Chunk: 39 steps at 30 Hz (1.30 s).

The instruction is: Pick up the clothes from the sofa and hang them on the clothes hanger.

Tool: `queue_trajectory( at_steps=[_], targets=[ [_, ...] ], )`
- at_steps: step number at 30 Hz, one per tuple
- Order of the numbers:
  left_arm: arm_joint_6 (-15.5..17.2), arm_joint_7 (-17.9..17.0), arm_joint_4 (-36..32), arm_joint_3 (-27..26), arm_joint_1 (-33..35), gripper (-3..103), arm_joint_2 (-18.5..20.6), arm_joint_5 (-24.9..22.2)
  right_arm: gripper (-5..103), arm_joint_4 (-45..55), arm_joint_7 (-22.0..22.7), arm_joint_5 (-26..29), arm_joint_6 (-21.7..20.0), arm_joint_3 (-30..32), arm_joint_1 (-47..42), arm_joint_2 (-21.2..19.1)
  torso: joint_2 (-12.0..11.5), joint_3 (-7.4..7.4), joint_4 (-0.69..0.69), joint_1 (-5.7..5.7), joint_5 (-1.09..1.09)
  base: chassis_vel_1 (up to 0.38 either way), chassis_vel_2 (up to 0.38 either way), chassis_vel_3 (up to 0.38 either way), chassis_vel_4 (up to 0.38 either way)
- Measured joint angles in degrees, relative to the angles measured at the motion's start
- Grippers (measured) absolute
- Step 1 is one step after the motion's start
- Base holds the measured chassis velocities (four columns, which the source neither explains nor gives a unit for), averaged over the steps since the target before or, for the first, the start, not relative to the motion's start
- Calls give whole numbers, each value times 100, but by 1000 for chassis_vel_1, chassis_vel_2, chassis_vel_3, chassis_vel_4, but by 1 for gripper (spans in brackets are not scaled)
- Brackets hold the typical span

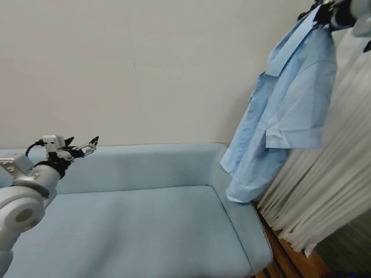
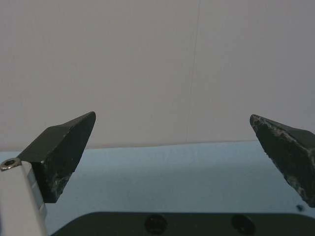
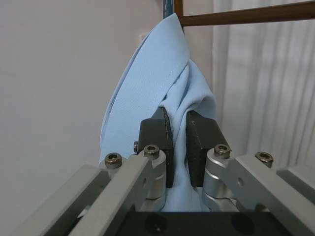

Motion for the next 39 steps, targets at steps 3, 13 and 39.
queue_trajectory(
  at_steps=[3,13,39],
  targets=[
    [-101,92,190,140,27,100,-205,167,8,-216,-43,-52,-71,-300,162,-15,0,0,-2,0,-1,0,0,0,0],
    [-256,255,305,634,-254,100,-527,424,8,-1101,-261,-442,-234,-772,162,178,-1,0,-1,1,0,0,0,0,0],
    [-476,393,421,785,-358,100,-658,642,1,-2445,-508,-1004,-285,-405,-688,425,-1,1,0,1,-2,0,0,0,0]
  ],
)
